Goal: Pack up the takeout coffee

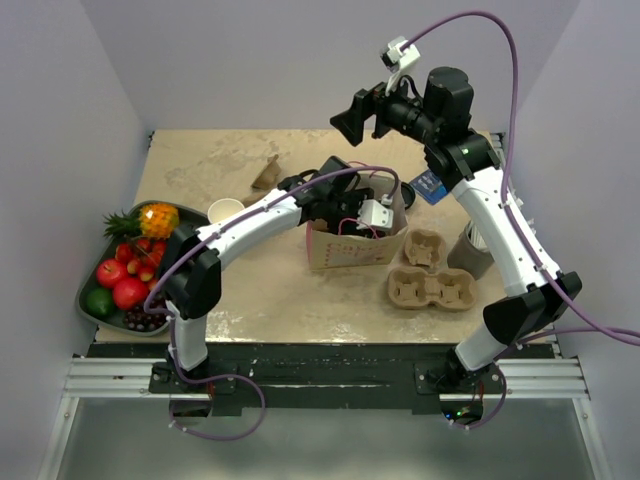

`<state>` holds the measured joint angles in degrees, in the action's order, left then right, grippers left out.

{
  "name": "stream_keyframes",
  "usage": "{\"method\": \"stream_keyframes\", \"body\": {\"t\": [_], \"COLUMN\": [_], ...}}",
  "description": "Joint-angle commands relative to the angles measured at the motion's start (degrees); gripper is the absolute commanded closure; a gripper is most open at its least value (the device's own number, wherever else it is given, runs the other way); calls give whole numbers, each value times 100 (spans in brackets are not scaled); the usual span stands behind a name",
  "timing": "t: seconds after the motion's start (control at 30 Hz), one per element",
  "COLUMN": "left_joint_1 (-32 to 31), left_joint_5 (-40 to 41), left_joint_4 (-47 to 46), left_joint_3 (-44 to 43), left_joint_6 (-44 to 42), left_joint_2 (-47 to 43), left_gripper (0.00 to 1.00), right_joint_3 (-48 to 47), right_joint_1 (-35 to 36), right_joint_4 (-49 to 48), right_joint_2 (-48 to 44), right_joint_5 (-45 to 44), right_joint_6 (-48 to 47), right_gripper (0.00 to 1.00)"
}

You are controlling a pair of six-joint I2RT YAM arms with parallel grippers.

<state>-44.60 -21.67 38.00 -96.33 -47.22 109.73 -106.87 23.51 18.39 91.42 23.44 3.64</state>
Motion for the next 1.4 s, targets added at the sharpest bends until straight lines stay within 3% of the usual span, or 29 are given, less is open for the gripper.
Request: {"method": "stream_keyframes", "body": {"t": [0.0, 0.13, 0.3, 0.5, 0.93, 1.13, 1.37], "left_joint_1": [30, 30, 57, 92, 276, 276, 268], "left_joint_5": [-171, -294, -487, -399, -918, -874, -339], "left_joint_4": [-494, -662, -592, -890, -1304, -637, 1103], "left_joint_3": [9, 141, 168, 352, 528, 143, -790], "left_joint_6": [265, 319, 319, 495, 811, 205, -1699], "left_joint_2": [-250, -435, -514, -803, -1059, -770, -304], "left_gripper": [26, 26, 34, 23, 21, 28, 30], "right_joint_3": [-168, -185, -159, -106, -132, -124, -71], "right_joint_1": [-13, -13, -13, -30, -118, -136, -153], "right_joint_4": [-178, -187, -161, -213, -284, -275, -266], "right_joint_2": [-212, -221, -238, -247, -150, -124, -72], "right_joint_5": [-173, -208, -226, -243, -235, -200, -94], "right_joint_6": [-91, -91, -83, -65, -30, -39, -56], "right_gripper": [1, 1, 1, 1, 1, 1, 1]}}
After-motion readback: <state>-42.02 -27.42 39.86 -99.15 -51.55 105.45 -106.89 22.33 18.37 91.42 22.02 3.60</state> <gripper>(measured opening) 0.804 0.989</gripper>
